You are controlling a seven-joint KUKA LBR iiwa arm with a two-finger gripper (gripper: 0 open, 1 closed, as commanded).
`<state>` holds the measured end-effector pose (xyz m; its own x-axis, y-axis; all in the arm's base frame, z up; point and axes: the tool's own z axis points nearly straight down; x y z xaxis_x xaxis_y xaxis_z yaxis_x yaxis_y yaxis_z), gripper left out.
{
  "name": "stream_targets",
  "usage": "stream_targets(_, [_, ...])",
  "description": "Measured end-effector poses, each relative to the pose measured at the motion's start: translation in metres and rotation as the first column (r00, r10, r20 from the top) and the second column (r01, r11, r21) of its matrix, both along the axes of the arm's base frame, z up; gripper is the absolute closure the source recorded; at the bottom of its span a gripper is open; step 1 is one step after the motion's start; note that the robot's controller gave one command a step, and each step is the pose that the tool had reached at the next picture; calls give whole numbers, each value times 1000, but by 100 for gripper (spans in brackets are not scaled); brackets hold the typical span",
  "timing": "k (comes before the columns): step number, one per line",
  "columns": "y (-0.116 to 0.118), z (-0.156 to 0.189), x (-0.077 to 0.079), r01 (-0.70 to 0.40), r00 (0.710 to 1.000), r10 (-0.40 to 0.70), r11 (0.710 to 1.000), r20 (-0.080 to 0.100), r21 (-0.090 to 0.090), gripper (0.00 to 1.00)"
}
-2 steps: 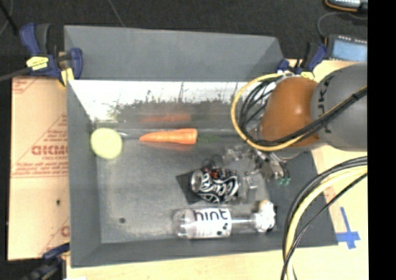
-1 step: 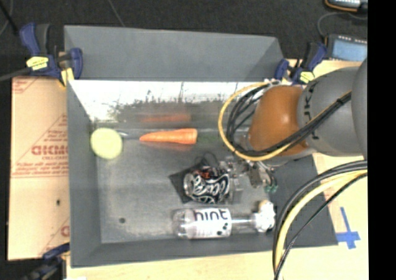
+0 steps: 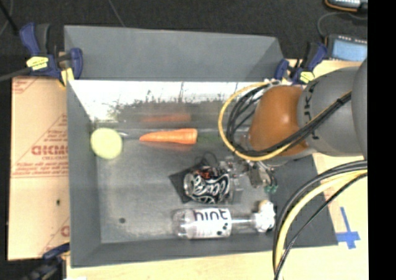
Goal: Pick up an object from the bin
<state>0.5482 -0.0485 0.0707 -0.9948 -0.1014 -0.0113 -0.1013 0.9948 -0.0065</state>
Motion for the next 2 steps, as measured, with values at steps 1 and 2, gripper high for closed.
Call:
stream_targets(1, [0, 5, -2, -1, 1000, 1, 1000, -6, 0, 100])
stream_targets(2, [0, 25, -2, -1, 1000, 1, 1000, -6, 0, 100])
